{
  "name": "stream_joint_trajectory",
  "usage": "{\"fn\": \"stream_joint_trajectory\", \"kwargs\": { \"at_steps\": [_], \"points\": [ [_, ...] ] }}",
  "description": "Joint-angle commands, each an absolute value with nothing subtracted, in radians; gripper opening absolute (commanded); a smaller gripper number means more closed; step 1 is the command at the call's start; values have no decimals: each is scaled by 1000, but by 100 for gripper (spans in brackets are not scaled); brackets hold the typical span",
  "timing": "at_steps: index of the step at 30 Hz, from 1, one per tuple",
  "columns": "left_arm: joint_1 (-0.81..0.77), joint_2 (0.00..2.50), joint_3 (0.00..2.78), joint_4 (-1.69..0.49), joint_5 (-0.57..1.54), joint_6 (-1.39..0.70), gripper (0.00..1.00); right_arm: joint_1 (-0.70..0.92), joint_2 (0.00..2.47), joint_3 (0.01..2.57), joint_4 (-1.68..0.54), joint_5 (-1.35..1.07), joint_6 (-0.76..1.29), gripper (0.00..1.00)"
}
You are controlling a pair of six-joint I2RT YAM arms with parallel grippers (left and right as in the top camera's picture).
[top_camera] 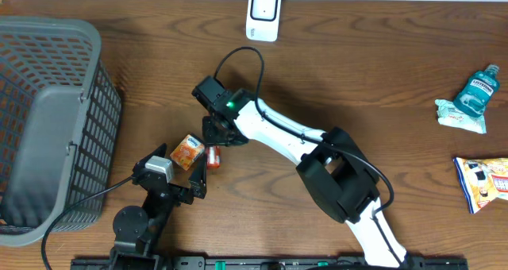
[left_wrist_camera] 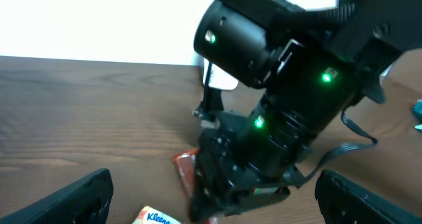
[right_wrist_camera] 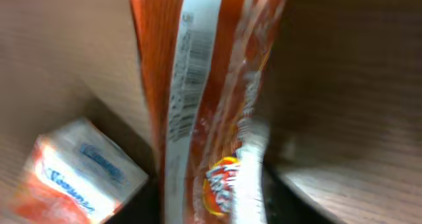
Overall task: Scan the item barcode
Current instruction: 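Lift the snack stick and move it right with the right gripper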
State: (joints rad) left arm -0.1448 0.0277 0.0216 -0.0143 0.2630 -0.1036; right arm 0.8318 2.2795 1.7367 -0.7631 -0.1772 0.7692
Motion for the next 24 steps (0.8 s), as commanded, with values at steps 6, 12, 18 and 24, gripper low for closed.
{"fn": "stream_joint_trajectory", "kwargs": {
  "at_steps": [6,12,18,24],
  "points": [
    [-141,24,4,-47,273,-97,98,828,2300,1687,-875,-41,680,1],
    [-141,24,4,-47,273,-97,98,798,2225,1688,-1030,344,646,1],
    [-141,24,4,-47,273,-97,98,799,2194,1688,-1135,678,650,15],
    [-141,24,4,-47,273,-97,98,799,2165,1689,-1143,636,689,37]
  ]
}}
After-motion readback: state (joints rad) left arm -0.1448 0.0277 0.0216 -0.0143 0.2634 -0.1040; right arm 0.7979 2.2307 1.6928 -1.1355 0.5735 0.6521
